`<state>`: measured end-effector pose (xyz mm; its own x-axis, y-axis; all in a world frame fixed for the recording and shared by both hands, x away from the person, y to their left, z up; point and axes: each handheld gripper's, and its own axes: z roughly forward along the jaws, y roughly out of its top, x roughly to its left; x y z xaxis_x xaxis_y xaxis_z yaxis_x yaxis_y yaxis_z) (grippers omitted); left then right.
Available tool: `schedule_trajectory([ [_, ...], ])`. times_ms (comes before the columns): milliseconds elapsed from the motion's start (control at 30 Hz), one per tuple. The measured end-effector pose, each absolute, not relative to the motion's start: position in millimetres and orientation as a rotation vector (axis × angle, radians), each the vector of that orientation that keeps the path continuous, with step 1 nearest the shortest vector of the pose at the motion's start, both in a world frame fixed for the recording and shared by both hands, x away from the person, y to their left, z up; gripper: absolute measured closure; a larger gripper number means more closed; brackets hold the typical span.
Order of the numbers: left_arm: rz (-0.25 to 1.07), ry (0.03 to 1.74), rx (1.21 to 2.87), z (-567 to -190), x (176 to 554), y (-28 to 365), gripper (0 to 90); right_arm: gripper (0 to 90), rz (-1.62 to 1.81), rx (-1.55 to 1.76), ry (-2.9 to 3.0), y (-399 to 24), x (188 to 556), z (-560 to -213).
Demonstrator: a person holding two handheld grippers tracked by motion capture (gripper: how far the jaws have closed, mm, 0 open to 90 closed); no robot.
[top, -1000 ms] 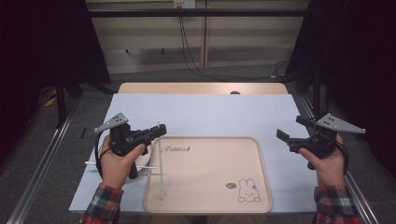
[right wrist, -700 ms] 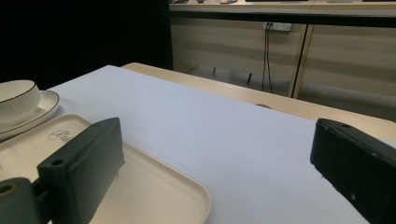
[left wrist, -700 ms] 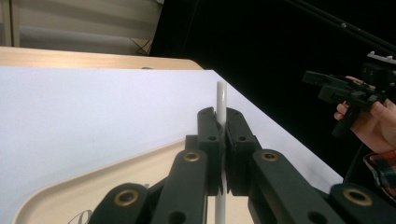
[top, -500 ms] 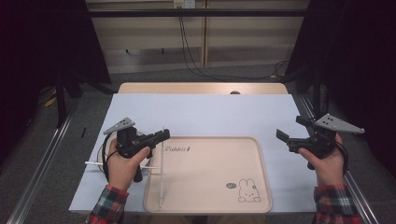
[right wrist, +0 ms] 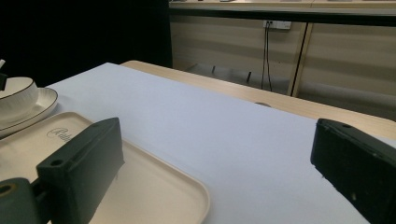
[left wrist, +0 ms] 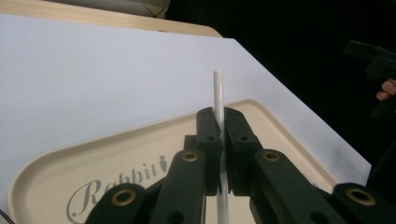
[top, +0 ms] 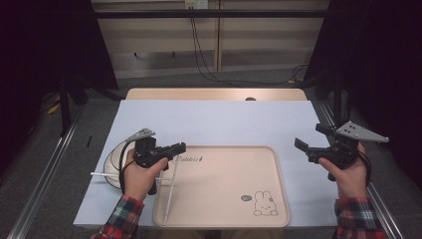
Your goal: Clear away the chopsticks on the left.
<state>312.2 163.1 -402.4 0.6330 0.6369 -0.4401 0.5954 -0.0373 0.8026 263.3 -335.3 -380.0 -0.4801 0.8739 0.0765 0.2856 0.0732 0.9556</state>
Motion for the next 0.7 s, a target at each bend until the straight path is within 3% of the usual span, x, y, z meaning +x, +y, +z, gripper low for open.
schedule_trajectory([
  [700, 0.077, 1.128, 1.796, -434.7, 329.3, 154.1, 84.6, 1.8, 1.417, 1.148, 1.819, -335.1, 264.5, -381.3],
])
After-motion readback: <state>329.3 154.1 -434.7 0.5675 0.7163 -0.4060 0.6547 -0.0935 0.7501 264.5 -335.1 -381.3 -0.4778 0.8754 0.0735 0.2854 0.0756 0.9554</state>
